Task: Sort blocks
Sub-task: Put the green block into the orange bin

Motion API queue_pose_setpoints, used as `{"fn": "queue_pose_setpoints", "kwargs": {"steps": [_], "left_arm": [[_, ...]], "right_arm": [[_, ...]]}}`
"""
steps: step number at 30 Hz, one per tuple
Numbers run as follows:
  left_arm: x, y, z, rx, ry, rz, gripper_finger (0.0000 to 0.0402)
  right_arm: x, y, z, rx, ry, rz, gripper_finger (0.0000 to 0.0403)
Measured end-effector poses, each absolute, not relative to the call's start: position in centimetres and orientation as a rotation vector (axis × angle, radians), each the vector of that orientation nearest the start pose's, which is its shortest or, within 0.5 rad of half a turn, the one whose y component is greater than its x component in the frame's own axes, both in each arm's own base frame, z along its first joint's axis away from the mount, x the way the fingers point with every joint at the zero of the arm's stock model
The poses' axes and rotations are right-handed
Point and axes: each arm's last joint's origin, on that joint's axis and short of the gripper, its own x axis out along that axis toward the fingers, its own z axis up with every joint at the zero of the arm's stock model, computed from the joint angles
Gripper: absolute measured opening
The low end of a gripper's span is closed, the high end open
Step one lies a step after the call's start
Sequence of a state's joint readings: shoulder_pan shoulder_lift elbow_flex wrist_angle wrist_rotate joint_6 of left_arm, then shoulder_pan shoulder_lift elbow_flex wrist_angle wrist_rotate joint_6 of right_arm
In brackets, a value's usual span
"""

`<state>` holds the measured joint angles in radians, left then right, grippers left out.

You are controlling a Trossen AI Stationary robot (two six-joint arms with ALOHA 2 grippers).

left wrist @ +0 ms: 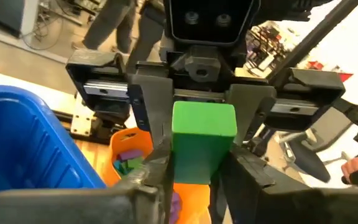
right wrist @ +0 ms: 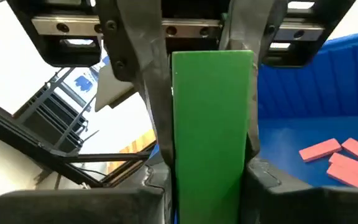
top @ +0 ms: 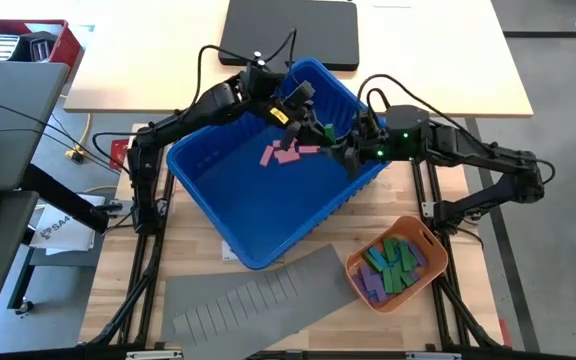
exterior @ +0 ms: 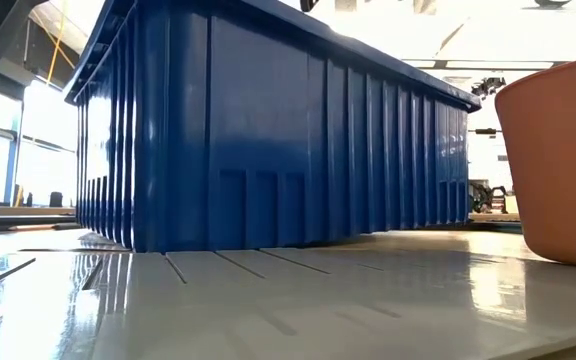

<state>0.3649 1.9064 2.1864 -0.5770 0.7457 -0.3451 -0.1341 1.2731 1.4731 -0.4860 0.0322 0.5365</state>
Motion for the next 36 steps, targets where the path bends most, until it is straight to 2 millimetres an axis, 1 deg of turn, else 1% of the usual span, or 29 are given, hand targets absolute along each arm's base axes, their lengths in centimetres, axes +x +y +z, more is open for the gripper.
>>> {"fn": "queue_pose_setpoints", "kwargs": {"steps": [1, 2, 5, 7, 8, 9, 10, 12, 15, 18, 22, 25, 28, 31, 34, 36], "left_arm": [[39.1, 12.8, 45.2, -0.496, 0.316, -0.319, 0.0104], [39.1, 12.9, 45.2, -0.497, 0.316, -0.306, 0.0124], [39.2, 13.3, 44.8, -0.501, 0.326, -0.307, 0.0199], [38.6, 14.1, 44.7, -0.53, 0.352, -0.28, 0.0239], [38.2, 14.6, 45.0, -0.526, 0.339, -0.263, 0.0254], [37.7, 15.0, 45.1, -0.534, 0.348, -0.239, 0.0265], [37.4, 15.3, 44.9, -0.549, 0.372, -0.225, 0.0272], [36.9, 15.6, 44.5, -0.566, 0.411, -0.21, 0.0279], [36.4, 16.2, 43.6, -0.578, 0.483, -0.17, 0.028], [35.4, 16.7, 43.5, -0.546, 0.521, -0.098, 0.0279], [35.2, 16.4, 43.0, -0.519, 0.578, -0.056, 0.0279], [35.2, 16.1, 42.8, -0.513, 0.607, -0.056, 0.0279], [34.9, 16.0, 42.5, -0.526, 0.65, -0.019, 0.0279], [34.9, 15.9, 41.9, -0.54, 0.704, 0.021, 0.0279], [35.0, 16.0, 41.1, -0.549, 0.754, 0.047, 0.0279], [35.1, 16.1, 40.5, -0.565, 0.792, 0.055, 0.0279]], "right_arm": [[26.0, -3.6, 43.6, 0.55, 0.243, -0.237, 0.0094], [25.8, -3.6, 43.6, 0.553, 0.253, -0.242, 0.0098], [25.0, -3.2, 43.3, 0.597, 0.307, -0.268, 0.0097], [23.8, -2.6, 43.0, 0.648, 0.371, -0.291, 0.0097], [23.2, -2.2, 43.1, 0.669, 0.386, -0.283, 0.0097], [22.6, -1.6, 43.3, 0.687, 0.394, -0.265, 0.0097], [21.9, -0.9, 43.2, 0.705, 0.439, -0.25, 0.0097], [20.5, 0.6, 42.2, 0.74, 0.597, -0.23, 0.0097], [18.7, 3.2, 41.1, 0.814, 0.774, -0.168, 0.0097], [16.9, 5.7, 38.8, 0.894, 0.962, -0.127, 0.0097], [15.3, 8.3, 33.9, 0.986, 1.166, -0.169, 0.0097], [14.3, 9.5, 30.0, 1.057, 1.264, -0.246, 0.0097], [14.3, 10.1, 26.5, 1.128, 1.335, -0.297, 0.0097], [14.3, 10.3, 23.5, 1.179, 1.38, -0.321, 0.0097], [14.0, 10.1, 21.5, 1.222, 1.405, -0.384, 0.0097], [13.7, 9.9, 20.9, 1.242, 1.416, -0.44, 0.0113]]}}
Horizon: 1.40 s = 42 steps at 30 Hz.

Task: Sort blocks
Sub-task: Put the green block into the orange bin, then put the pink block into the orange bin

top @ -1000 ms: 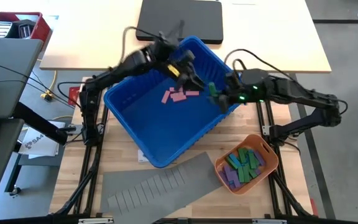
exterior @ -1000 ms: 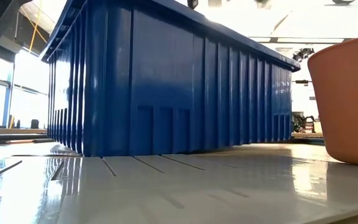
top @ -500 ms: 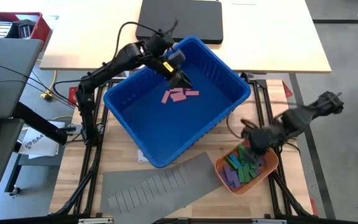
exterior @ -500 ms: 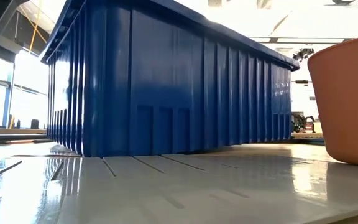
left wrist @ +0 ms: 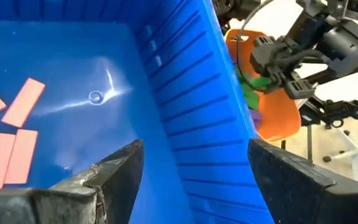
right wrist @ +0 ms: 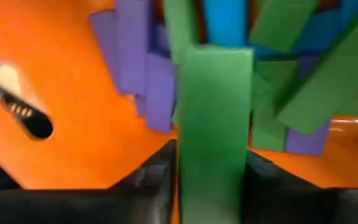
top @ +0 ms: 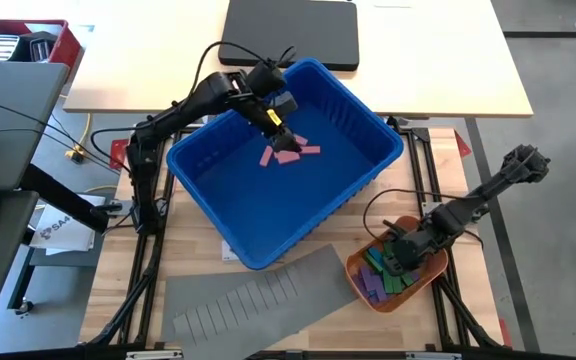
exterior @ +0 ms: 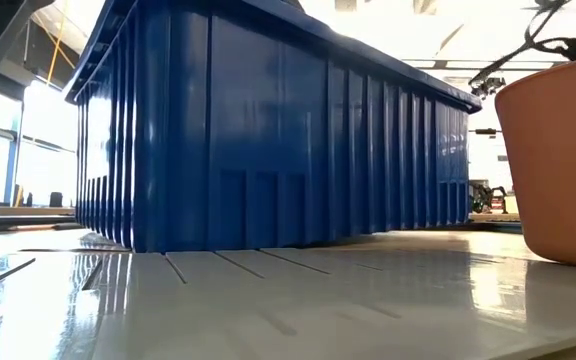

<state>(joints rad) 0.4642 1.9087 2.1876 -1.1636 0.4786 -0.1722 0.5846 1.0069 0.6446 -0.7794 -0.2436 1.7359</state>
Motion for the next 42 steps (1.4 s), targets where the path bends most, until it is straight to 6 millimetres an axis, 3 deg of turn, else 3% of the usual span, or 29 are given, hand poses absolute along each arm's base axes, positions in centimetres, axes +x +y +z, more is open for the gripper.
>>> {"fn": "queue_pose_setpoints", "kwargs": {"steps": [5, 10, 13, 17, 21, 25, 29, 35, 42], "left_arm": [[35.8, 16.1, 39.4, -0.575, 0.836, 0.042, 0.0279], [37.0, 15.9, 37.7, -0.565, 0.899, 0.024, 0.028], [37.9, 15.7, 36.3, -0.546, 0.951, 0.013, 0.028], [39.4, 16.0, 33.8, -0.531, 1.028, 0.122, 0.028], [41.2, 17.0, 30.4, -0.44, 1.106, 0.221, 0.028], [42.6, 18.3, 26.4, -0.352, 1.191, 0.175, 0.0274], [44.3, 19.8, 23.4, -0.167, 1.171, 0.119, 0.0252], [45.6, 22.1, 22.3, 0.107, 1.071, 0.146, 0.0222], [45.6, 25.0, 20.2, 0.12, 1.036, 0.147, 0.0217]], "right_arm": [[13.5, 9.8, 20.6, 1.261, 1.426, -0.489, 0.0183], [13.4, 9.9, 21.3, 1.273, 1.472, -0.473, 0.0195], [13.7, 10.0, 24.0, 1.278, 1.451, -0.46, 0.0197], [13.6, 9.5, 29.3, 1.252, 1.308, -0.498, 0.0198], [12.7, 8.1, 34.0, 1.195, 1.105, -0.581, 0.0199], [11.6, 6.6, 36.9, 1.123, 0.936, -0.678, 0.0199], [10.9, 5.4, 38.0, 1.079, 0.842, -0.766, 0.0199], [11.0, 5.0, 38.3, 1.102, 0.844, -0.78, 0.02], [11.0, 5.1, 38.3, 1.111, 0.876, -0.77, 0.02]]}}
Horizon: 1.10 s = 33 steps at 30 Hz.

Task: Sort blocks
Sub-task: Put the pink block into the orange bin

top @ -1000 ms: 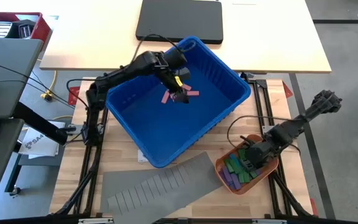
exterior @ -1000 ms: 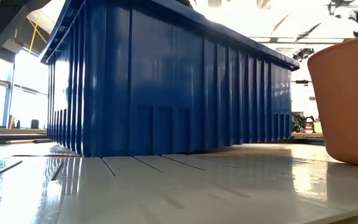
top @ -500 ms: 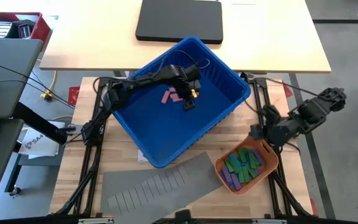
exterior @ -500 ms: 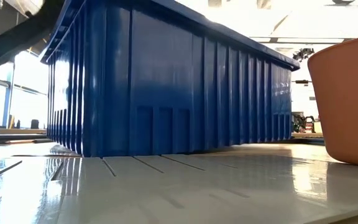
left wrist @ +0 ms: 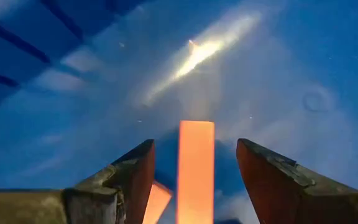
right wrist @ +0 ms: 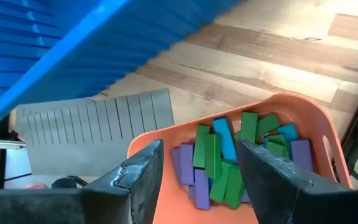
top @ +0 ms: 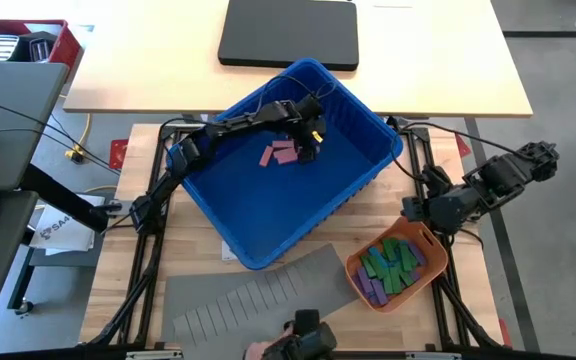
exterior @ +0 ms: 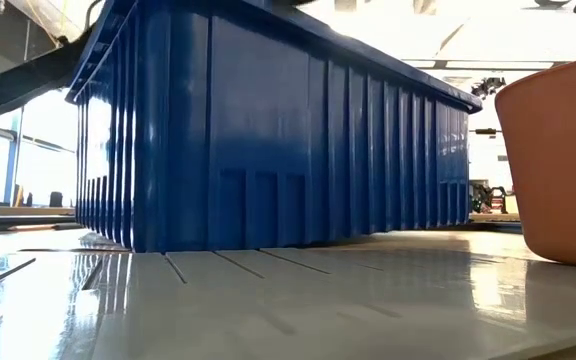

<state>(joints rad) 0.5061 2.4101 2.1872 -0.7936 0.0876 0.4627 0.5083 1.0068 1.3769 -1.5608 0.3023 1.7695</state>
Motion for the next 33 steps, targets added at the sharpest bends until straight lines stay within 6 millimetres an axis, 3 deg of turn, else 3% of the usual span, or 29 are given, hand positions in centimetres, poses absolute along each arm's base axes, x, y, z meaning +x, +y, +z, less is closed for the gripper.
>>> {"fn": "queue_pose_setpoints", "kwargs": {"steps": [8, 18, 23, 29, 33], "left_arm": [[45.7, 25.5, 17.7, 0.046, 1.047, 0.084, 0.0217], [46.8, 24.5, 15.8, 0.076, 1.09, 0.094, 0.0193], [46.8, 23.9, 15.6, 0.044, 1.11, 0.089, 0.0159], [47.2, 23.1, 15.6, 0.01, 1.132, 0.158, 0.0092], [47.1, 23.0, 16.5, -0.001, 1.128, 0.153, 0.0091]], "right_arm": [[10.9, 5.1, 38.2, 1.058, 0.897, -0.753, 0.02], [10.9, 5.1, 38.2, 1.061, 0.894, -0.75, 0.02], [11.1, 5.2, 38.3, 1.073, 0.885, -0.738, 0.02], [11.2, 5.2, 38.3, 1.092, 0.864, -0.743, 0.02], [11.4, 5.2, 39.0, 1.098, 0.798, -0.717, 0.02]]}}
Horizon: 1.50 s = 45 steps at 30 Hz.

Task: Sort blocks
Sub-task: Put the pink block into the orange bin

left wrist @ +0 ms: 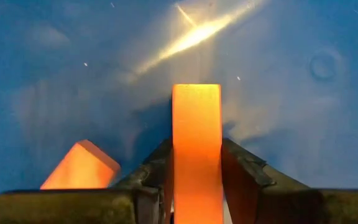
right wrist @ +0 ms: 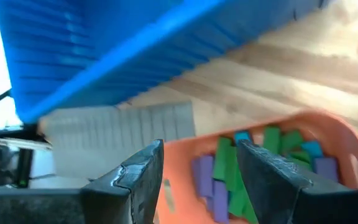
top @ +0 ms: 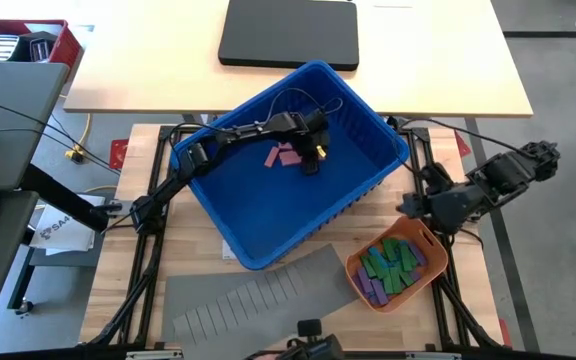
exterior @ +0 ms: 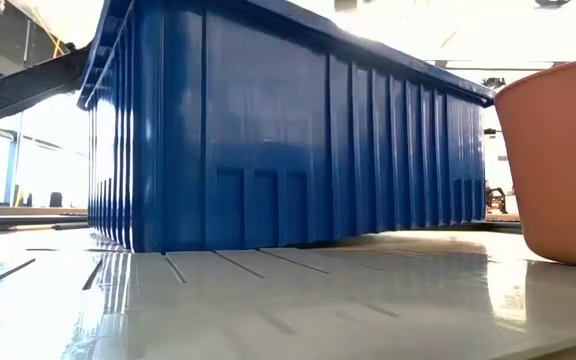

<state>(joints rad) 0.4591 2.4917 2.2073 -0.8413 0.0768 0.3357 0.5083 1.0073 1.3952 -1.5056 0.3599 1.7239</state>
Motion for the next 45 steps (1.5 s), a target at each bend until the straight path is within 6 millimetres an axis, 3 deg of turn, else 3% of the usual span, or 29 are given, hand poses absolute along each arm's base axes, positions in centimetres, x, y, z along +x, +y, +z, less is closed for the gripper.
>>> {"fn": "queue_pose_setpoints", "kwargs": {"steps": [3, 11, 18, 24, 27, 34, 39, 45], "left_arm": [[47.2, 23.0, 18.2, 0.021, 1.103, 0.149, 0.0091], [46.5, 20.8, 26.3, 0.061, 0.979, 0.135, 0.0091], [42.7, 16.7, 37.9, 0.009, 0.641, -0.069, 0.0091], [39.6, 14.1, 45.5, -0.107, 0.307, -0.269, 0.0091], [39.2, 13.4, 47.2, -0.145, 0.219, -0.294, 0.0091], [39.6, 12.8, 48.3, -0.233, 0.135, -0.303, 0.0091], [39.8, 12.4, 48.3, -0.231, 0.135, -0.304, 0.0091], [40.0, 11.9, 48.4, -0.228, 0.129, -0.309, 0.0091]], "right_arm": [[11.4, 5.0, 39.7, 1.09, 0.726, -0.709, 0.02], [12.7, 4.9, 42.8, 0.912, 0.385, -0.565, 0.02], [14.5, 4.6, 45.5, 0.596, 0.175, -0.469, 0.02], [16.0, 2.8, 48.1, 0.417, -0.021, -0.501, 0.02], [16.6, 1.4, 49.1, 0.323, -0.083, -0.495, 0.02], [18.2, -1.4, 49.3, 0.258, -0.098, -0.408, 0.0238], [20.3, -2.4, 48.5, 0.24, -0.046, -0.342, 0.0275], [21.7, -2.7, 48.3, 0.22, -0.057, -0.296, 0.0281]]}}
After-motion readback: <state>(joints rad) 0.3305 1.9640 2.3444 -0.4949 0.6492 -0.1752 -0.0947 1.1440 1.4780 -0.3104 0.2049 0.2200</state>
